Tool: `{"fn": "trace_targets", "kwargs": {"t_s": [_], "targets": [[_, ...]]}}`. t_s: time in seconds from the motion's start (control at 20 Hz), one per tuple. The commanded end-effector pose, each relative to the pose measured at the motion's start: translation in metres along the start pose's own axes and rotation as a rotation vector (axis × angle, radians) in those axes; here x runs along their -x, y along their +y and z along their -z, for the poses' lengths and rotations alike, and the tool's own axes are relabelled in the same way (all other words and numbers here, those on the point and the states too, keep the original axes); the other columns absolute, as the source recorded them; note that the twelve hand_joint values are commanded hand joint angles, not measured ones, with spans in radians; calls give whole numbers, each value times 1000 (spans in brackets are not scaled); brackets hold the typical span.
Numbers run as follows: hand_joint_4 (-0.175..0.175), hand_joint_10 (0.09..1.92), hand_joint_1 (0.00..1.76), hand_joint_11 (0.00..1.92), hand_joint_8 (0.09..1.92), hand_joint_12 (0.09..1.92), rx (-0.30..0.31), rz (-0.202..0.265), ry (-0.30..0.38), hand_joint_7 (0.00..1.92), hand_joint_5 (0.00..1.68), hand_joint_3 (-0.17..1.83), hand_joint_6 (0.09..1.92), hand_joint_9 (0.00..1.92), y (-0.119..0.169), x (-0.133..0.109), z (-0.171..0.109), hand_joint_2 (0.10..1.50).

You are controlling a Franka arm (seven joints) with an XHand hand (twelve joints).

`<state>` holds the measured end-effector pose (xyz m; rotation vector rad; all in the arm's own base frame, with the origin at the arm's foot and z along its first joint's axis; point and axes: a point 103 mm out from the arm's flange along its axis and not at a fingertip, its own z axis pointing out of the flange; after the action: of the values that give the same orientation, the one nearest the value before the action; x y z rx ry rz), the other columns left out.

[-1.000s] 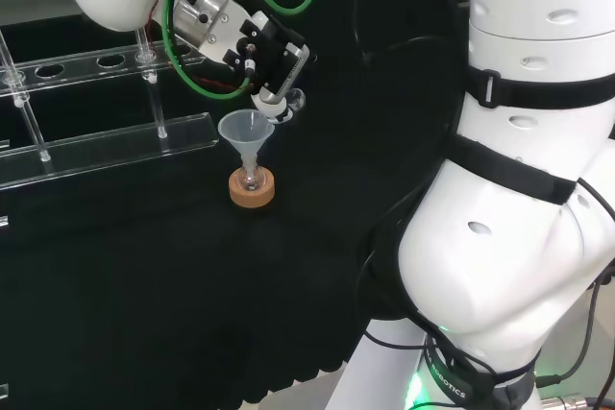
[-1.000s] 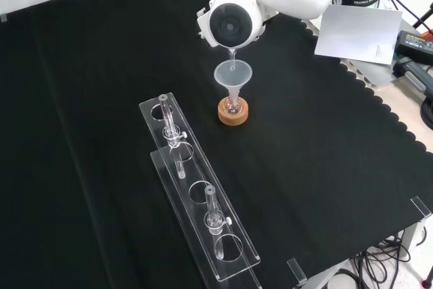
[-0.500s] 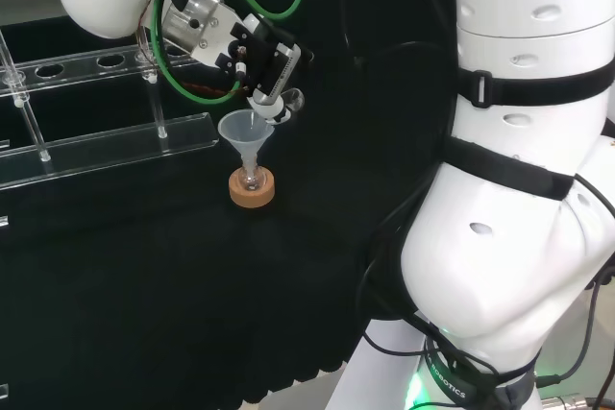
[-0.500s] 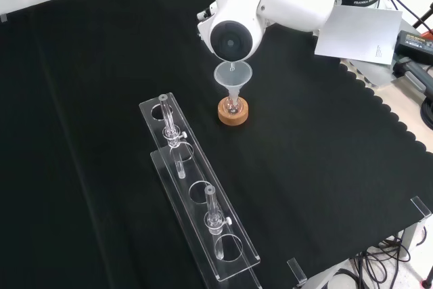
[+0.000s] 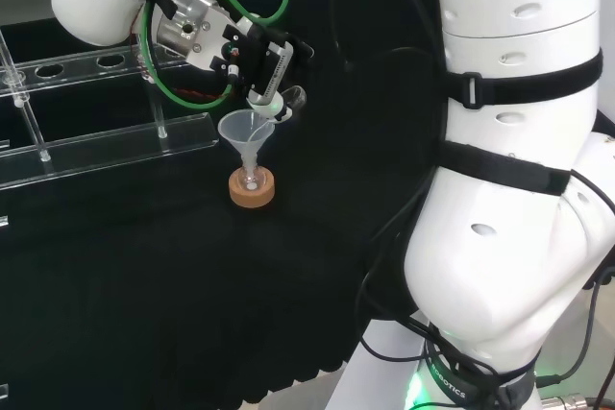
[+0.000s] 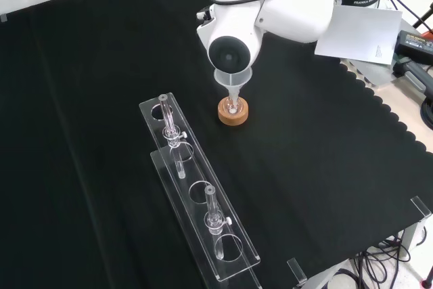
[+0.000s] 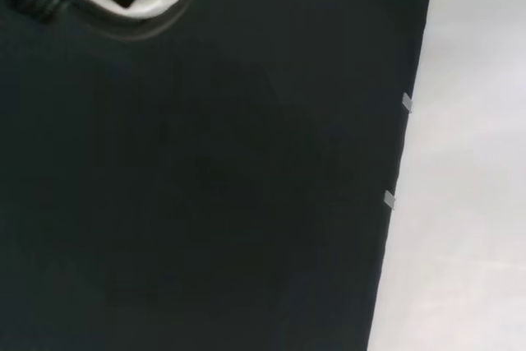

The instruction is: Pour all the NaCl from the weighing funnel into the round-bottom flask.

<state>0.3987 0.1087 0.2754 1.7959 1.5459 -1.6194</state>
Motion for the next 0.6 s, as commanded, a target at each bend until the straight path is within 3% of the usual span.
{"fn": "trace_targets", "kwargs": {"t_s": [0.05, 0.6], "targets": [[175, 235, 1120, 861, 646, 1010, -17, -20, -45, 599, 1241, 709, 755, 1050, -2, -3, 5, 639], [175, 230, 1119, 842, 643, 1018, -33, -41, -125, 586, 1240, 707, 755, 1034, -6, -9, 23, 641]]}}
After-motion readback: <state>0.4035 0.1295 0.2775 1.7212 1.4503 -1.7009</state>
